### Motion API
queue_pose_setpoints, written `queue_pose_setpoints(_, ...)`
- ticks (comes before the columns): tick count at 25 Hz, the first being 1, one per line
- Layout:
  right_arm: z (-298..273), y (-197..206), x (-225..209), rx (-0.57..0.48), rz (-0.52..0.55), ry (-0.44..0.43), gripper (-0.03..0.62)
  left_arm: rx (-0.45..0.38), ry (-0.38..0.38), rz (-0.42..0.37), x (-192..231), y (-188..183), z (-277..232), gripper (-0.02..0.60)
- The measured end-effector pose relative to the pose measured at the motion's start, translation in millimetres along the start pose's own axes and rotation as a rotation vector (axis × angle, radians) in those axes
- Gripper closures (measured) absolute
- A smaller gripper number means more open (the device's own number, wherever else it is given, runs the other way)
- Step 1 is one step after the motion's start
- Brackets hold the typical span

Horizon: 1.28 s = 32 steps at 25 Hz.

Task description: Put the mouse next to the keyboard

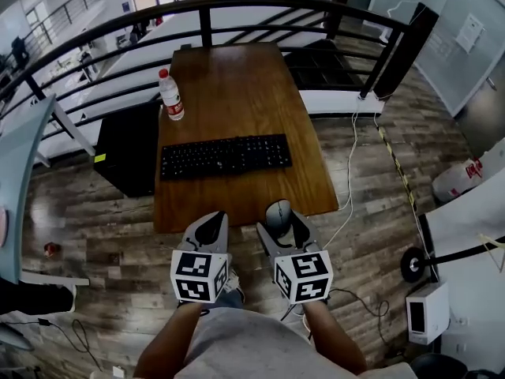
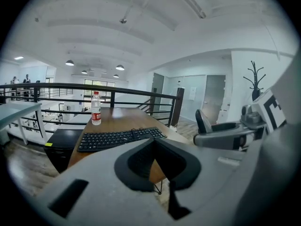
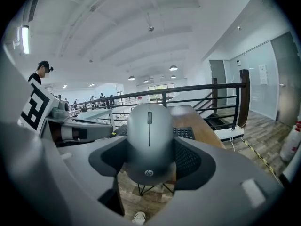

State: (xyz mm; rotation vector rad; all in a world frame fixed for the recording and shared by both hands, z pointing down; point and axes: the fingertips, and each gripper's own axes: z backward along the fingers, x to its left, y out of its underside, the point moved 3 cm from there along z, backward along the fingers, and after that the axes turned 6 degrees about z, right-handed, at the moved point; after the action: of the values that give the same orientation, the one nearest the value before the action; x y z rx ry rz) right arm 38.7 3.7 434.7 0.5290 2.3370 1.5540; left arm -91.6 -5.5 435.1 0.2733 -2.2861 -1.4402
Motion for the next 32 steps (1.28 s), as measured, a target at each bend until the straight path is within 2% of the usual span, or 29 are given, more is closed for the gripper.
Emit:
queue_pose_setpoints(13, -113.1, -46.6, 14.2, 0.061, 0.029, -0.008, 0.293, 0.01, 0.011, 0.043, 93.4, -45.4, -54.3, 0.586)
queue_pose_setpoints(25, -151.4, -62.6, 4.8, 0.061, 0.03, -0.013, 0.292, 0.029, -0.006, 0.061, 115.6, -59.0, -86.0, 0.586)
queue_pose_setpoints(32, -170.5, -66.5, -15.3, 0.047, 0.028, -0.043, 0.293, 0.024, -0.026, 0.057, 115.0, -68.0, -111.6, 0.586)
